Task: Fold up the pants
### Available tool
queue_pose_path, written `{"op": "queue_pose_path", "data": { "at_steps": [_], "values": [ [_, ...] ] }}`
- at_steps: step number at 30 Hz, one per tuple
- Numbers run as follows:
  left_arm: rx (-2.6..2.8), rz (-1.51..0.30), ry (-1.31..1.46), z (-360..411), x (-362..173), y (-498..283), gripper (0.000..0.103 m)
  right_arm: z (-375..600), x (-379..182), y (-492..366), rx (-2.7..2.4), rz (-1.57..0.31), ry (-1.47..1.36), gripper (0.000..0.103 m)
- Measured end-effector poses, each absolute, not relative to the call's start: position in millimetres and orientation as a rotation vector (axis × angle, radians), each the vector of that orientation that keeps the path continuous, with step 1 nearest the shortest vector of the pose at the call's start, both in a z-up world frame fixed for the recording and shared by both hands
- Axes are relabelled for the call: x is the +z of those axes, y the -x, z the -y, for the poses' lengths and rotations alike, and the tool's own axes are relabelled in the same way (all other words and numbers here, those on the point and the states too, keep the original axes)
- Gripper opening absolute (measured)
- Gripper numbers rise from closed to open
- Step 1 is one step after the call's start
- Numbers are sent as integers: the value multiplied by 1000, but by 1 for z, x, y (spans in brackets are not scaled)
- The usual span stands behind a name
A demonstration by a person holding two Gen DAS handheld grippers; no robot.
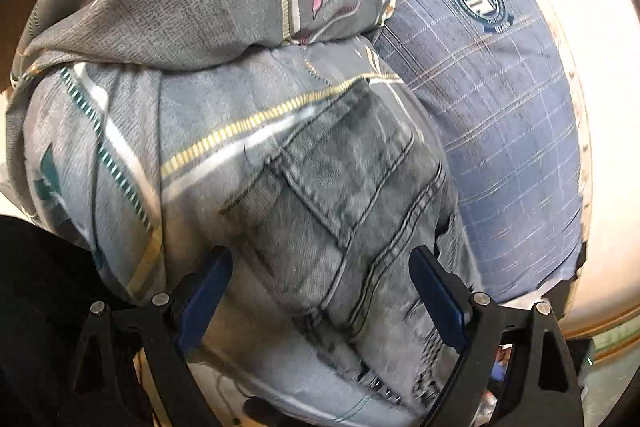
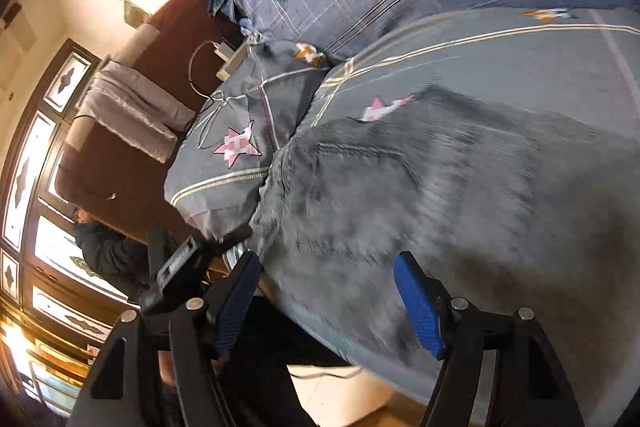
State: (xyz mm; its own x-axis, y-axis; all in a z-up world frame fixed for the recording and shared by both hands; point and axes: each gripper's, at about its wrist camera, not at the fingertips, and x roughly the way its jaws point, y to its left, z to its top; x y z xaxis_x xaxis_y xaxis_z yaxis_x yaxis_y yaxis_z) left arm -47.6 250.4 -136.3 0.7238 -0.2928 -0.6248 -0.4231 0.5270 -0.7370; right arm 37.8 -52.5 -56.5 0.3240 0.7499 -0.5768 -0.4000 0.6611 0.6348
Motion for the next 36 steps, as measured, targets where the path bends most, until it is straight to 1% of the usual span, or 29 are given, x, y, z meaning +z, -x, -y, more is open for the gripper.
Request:
{"op": "queue_pose_path", "data": {
  "at_steps": [6, 11, 12, 13, 14, 15, 16, 17, 19, 20, 21, 23, 33, 36],
  "values": [
    [51, -790, 1149, -266, -142, 40, 90, 5, -91, -90, 726, -1121, -482, 73],
    [11, -780, 1174, -269, -138, 31, 88, -2, -103, -100, 681, -1154, -504, 73],
    [13, -781, 1172, -269, -140, 29, 78, -5, -102, -101, 683, -1152, -514, 73],
    [28, -791, 1156, -270, -140, 29, 70, -6, -99, -101, 687, -1149, -514, 73],
    [45, -800, 1137, -270, -141, 30, 54, -8, -96, -101, 696, -1143, -517, 73],
    [58, -809, 1127, -270, -142, 27, 43, -8, -93, -100, 711, -1135, -528, 73],
    [78, -819, 1127, -271, -144, 28, 39, -8, -90, -100, 731, -1125, -544, 73],
    [82, -816, 1139, -272, -145, 29, 38, -9, -92, -102, 739, -1127, -555, 73],
    [82, -824, 1145, -273, -145, 33, 41, -13, -106, -109, 717, -1182, -557, 73],
    [71, -826, 1174, -274, -146, 36, 50, -14, -114, -111, 712, -1198, -563, 73],
    [67, -821, 1191, -276, -146, 40, 65, -12, -114, -110, 717, -1182, -570, 73],
    [87, -787, 1197, -277, -141, 48, 80, -12, -111, -109, 727, -1184, -559, 73],
    [0, -791, 1195, -263, -137, 39, 80, -6, -113, -106, 743, -1171, -567, 73],
    [-3, -810, 1249, -263, -146, 35, 80, -7, -113, -106, 744, -1172, -566, 73]
  ]
}}
